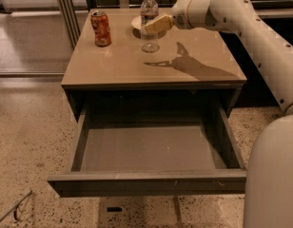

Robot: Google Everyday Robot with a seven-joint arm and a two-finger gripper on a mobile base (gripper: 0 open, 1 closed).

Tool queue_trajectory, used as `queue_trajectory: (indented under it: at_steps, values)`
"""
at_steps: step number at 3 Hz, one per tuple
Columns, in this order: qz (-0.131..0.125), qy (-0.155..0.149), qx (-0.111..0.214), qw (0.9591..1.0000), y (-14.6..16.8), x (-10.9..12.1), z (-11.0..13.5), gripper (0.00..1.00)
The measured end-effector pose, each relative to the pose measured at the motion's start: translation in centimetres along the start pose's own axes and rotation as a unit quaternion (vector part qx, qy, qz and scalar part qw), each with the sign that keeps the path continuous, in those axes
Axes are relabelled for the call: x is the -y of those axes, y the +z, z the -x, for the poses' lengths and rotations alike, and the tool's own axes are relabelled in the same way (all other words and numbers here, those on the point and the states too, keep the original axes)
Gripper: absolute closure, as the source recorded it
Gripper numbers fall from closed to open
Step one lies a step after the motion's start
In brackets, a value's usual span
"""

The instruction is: Place water bottle into top drawer

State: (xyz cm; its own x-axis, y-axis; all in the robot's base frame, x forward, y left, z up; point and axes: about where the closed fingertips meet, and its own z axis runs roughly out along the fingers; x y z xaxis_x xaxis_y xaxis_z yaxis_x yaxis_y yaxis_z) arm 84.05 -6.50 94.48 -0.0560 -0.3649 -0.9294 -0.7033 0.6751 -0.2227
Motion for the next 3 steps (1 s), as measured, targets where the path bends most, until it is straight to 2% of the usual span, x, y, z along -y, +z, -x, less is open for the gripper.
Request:
queue_trajectory:
  at_steps: [2,3]
  values:
    - [-0.012,0.010,-0.018,0.9997,3.6,-1.6,-0.4,0.00]
    - [-0.015,0.018,-0.010,0.9997,5.2,-1.7,-0.4,0.00]
